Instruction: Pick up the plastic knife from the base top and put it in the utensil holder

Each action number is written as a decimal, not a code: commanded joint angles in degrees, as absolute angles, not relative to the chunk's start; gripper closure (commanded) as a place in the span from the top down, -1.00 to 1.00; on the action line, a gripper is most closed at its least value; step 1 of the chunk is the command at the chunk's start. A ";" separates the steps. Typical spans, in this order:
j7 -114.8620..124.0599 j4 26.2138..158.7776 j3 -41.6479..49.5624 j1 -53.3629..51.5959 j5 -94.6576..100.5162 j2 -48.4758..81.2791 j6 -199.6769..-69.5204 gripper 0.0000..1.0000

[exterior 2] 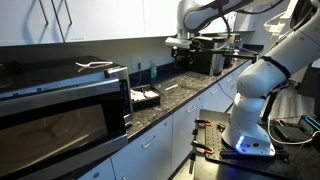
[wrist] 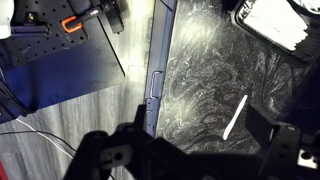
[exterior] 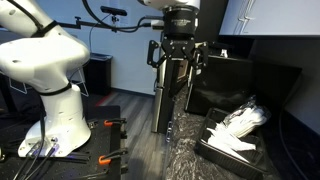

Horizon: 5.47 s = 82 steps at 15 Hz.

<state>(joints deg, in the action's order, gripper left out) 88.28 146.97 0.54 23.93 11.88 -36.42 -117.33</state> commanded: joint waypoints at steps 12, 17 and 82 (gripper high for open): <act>95.32 145.78 4.21 24.99 13.17 -25.90 -128.02 1.00; 93.27 143.07 8.29 25.46 12.69 -17.72 -133.34 1.00; 68.08 95.87 22.17 25.84 -17.86 42.39 -136.05 0.21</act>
